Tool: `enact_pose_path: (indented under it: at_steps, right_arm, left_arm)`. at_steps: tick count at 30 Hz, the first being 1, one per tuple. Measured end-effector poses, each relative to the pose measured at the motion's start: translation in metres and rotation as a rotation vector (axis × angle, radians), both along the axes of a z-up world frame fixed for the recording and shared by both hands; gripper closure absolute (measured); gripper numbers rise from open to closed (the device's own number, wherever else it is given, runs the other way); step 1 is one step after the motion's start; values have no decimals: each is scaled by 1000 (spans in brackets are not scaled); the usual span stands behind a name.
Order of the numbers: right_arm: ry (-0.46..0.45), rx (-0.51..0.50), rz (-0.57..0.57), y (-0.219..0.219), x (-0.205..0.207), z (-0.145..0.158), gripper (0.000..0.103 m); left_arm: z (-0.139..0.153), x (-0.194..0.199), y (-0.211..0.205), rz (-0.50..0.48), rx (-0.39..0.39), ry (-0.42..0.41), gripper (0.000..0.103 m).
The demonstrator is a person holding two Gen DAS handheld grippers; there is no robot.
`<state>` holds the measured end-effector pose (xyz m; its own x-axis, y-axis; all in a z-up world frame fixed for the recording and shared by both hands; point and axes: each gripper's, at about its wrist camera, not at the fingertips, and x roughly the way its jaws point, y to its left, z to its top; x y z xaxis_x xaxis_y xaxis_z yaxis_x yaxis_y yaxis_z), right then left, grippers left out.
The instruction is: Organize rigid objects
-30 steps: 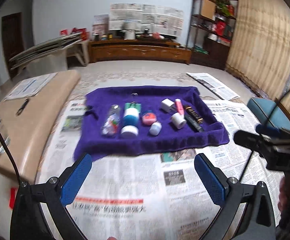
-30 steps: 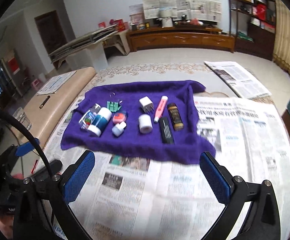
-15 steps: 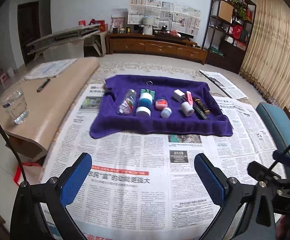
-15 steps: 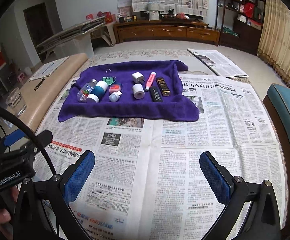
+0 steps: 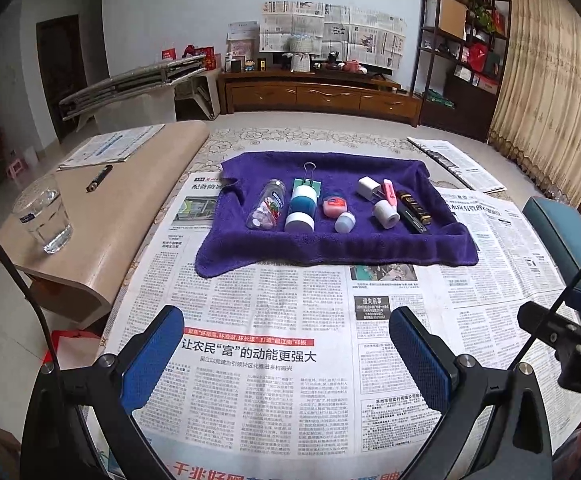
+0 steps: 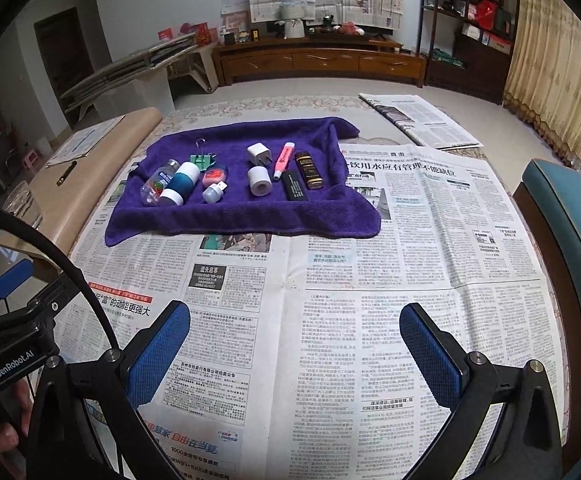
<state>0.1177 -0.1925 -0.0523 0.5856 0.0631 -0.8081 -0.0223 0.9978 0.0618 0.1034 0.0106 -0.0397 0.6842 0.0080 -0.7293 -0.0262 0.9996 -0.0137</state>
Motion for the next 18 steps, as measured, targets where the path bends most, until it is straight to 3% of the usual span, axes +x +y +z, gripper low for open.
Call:
enact_pose_path:
  at_steps: [18]
  right_arm:
    - [-6, -2, -8, -4, -2, 4, 0]
  left_arm:
    - [0, -3, -3, -3, 1, 1, 0]
